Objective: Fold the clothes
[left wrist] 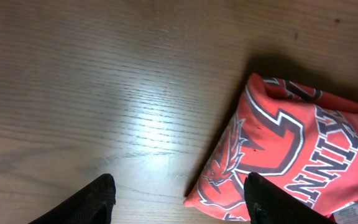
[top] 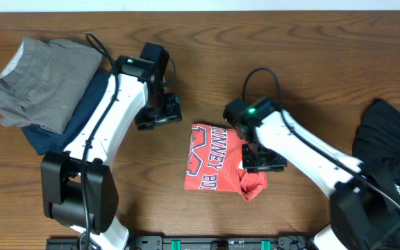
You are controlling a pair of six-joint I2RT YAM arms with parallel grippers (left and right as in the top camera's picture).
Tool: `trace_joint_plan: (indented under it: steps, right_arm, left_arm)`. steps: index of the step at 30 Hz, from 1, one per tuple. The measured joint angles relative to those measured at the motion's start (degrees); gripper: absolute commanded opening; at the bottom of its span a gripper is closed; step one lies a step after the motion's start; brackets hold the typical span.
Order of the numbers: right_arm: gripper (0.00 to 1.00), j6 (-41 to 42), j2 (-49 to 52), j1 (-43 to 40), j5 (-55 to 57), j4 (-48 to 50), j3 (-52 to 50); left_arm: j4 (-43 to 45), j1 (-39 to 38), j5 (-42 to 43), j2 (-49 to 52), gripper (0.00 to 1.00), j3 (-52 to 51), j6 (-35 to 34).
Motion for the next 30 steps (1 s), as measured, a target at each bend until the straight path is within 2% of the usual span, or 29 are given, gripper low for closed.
trace_joint_plan:
  steps: [2, 3, 6, 8, 11, 12, 21, 24, 28, 30]
  right_arm:
    - [0.18, -2.14, -2.25, -0.90, -2.14, 2.99, 0.09]
    - [0.15, -3.17, -3.23, -1.25, -3.08, 3.96, 0.15]
    - [0.14, -4.63, -4.50, -2.38, -4.63, 4.87, 0.42]
    - [0.16, -5.29, -4.26, -2.93, -5.35, 4.81, 0.39]
    - [0.32, -5.73, -3.82, -3.76, -5.95, 4.57, 0.26]
    - [0.34, -5.97, -3.74, -3.85, -5.97, 4.44, 0.13]
    - [0.35, -6.23, -3.69, -4.02, -7.13, 8.31, -2.97]
    - [0.30, -5.44, -3.69, -4.02, -7.50, 12.07, -5.81]
    - [0.01, -4.74, -3.56, -4.02, -8.92, 17.53, -9.99]
    - [0.01, -3.93, -3.41, -4.04, -9.22, 18.12, -10.86]
  left_arm:
    - [0.00, -1.33, 0.02, 0.00, 0.68, 0.00, 0.00]
    - [0.00, -2.25, 0.02, 0.00, 0.68, 0.00, 0.00]
    - [0.11, -4.76, 0.07, 0.04, 0.68, 0.00, 0.00]
    - [0.44, -6.03, 0.07, 0.33, 0.68, 0.00, 0.02]
    - [0.70, -7.04, 0.07, 1.73, 0.68, 0.00, 0.00]
    - [0.72, -7.39, 0.11, 2.49, 0.68, 0.00, 0.02]
    - [3.30, -11.02, 1.84, 9.25, 0.68, 0.00, 0.02]
    - [3.65, -12.13, 1.90, 11.02, 0.68, 0.00, 0.02]
    - [3.74, -12.39, 2.05, 12.90, 0.68, 0.00, 0.02]
    - [3.89, -12.39, 2.05, 13.33, 0.68, 0.00, 0.02]
